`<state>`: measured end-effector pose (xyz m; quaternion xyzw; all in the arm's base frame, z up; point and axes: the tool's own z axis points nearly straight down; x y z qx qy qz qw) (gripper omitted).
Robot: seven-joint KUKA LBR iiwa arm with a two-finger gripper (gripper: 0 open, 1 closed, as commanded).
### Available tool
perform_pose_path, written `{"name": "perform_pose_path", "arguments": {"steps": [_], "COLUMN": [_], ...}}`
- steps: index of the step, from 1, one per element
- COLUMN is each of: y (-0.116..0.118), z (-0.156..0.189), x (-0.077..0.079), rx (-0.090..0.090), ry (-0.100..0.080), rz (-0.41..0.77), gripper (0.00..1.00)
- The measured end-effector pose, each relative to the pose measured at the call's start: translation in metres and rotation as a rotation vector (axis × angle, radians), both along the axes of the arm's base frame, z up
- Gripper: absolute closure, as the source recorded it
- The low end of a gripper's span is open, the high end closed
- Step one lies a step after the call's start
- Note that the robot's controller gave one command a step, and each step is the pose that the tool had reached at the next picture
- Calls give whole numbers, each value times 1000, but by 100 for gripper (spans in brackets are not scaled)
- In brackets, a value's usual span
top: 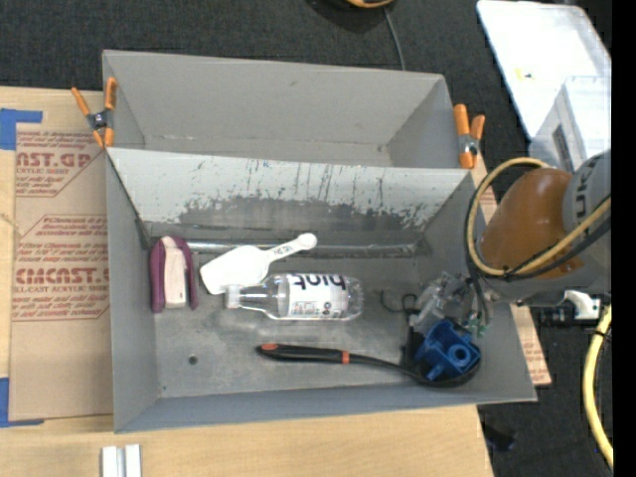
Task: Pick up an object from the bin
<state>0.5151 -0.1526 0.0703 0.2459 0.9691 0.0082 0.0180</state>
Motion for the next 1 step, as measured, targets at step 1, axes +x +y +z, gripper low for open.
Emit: {"name": "perform_pose_path", "arguments": {"steps": [1], "y": [1], "z": [0], "x": [1], "rx": [-2], "ry": [-1], "rz": [18], "gripper": [100]}}
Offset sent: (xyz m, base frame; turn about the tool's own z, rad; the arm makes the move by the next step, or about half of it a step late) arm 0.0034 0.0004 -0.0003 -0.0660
